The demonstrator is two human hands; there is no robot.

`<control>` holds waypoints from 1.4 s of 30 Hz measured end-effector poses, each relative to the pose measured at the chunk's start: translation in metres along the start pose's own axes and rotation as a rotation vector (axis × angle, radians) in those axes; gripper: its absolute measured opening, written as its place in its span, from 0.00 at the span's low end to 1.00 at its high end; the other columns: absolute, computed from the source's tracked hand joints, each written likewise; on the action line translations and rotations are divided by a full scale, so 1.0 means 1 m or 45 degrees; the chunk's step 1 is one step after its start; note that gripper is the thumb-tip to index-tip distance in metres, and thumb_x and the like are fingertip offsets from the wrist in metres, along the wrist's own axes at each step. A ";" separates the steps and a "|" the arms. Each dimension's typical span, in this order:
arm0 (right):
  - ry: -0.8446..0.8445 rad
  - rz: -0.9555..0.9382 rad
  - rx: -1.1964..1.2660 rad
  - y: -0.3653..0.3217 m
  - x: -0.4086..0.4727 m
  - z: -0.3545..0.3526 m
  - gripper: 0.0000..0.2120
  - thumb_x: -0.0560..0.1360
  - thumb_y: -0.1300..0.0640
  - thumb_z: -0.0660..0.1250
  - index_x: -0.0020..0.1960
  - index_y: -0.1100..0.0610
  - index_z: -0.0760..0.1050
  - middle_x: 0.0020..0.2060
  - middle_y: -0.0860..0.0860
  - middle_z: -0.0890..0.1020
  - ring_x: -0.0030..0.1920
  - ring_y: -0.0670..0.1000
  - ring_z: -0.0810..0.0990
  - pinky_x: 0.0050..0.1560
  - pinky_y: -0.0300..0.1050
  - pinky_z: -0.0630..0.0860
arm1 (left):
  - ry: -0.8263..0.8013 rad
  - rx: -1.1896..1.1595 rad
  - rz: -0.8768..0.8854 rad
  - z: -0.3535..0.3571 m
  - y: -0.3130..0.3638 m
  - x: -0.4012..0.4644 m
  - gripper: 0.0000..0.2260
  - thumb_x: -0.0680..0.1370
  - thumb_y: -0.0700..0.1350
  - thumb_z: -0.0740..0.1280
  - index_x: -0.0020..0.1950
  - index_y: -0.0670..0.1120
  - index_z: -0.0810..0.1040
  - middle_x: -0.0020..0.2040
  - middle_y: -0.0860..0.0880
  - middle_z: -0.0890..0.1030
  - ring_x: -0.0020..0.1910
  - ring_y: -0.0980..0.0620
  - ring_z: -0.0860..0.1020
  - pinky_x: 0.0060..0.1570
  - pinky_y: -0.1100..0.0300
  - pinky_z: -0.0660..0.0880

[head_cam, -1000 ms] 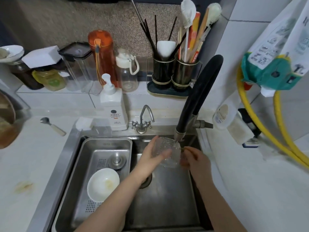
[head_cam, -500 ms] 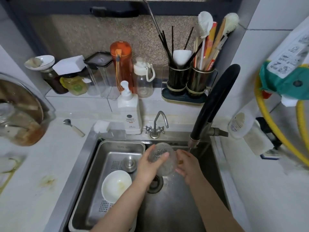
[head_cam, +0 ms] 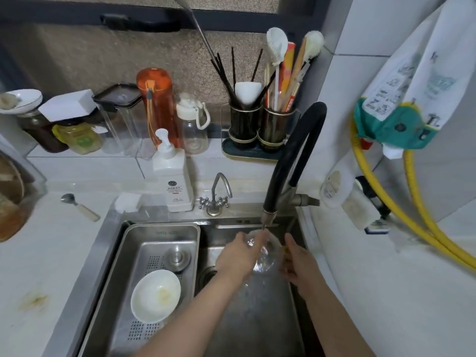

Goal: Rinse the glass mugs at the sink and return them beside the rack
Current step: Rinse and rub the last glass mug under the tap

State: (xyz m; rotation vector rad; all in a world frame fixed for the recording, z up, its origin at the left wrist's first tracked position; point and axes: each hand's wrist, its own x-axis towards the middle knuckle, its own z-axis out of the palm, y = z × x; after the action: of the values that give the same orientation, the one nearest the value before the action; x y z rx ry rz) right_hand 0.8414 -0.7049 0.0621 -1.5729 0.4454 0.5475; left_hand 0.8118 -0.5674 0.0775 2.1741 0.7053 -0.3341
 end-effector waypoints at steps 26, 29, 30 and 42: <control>-0.317 -0.335 0.559 0.009 -0.006 -0.019 0.10 0.73 0.61 0.64 0.52 0.61 0.80 0.45 0.59 0.84 0.45 0.56 0.83 0.47 0.51 0.77 | -0.168 -0.665 0.317 -0.021 -0.011 -0.016 0.41 0.64 0.46 0.80 0.70 0.47 0.61 0.62 0.53 0.74 0.57 0.68 0.73 0.56 0.74 0.68; -0.205 -0.332 0.541 0.004 0.001 -0.030 0.10 0.78 0.61 0.60 0.48 0.60 0.81 0.44 0.60 0.83 0.47 0.60 0.81 0.50 0.55 0.75 | -0.128 -0.702 0.460 -0.012 0.007 -0.022 0.35 0.63 0.38 0.80 0.62 0.51 0.64 0.51 0.60 0.75 0.44 0.79 0.73 0.42 0.81 0.69; -0.178 -0.316 0.519 0.001 0.005 -0.034 0.10 0.78 0.61 0.60 0.50 0.61 0.81 0.45 0.61 0.82 0.49 0.61 0.80 0.52 0.56 0.75 | -0.104 -0.699 0.509 -0.007 0.010 -0.023 0.33 0.62 0.38 0.80 0.61 0.52 0.66 0.50 0.59 0.76 0.46 0.77 0.74 0.42 0.79 0.70; 0.023 -0.539 -0.207 -0.050 0.087 -0.069 0.32 0.74 0.63 0.67 0.74 0.57 0.57 0.67 0.51 0.66 0.70 0.55 0.65 0.71 0.55 0.63 | 0.157 -0.539 0.701 0.007 0.020 -0.026 0.33 0.58 0.50 0.82 0.55 0.69 0.69 0.55 0.66 0.76 0.56 0.64 0.75 0.55 0.68 0.72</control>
State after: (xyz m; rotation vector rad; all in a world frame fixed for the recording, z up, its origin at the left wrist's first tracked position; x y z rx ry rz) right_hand 0.9461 -0.7659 0.0536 -1.7666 0.0740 0.2469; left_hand 0.8021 -0.5928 0.0976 1.8902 0.1911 0.2213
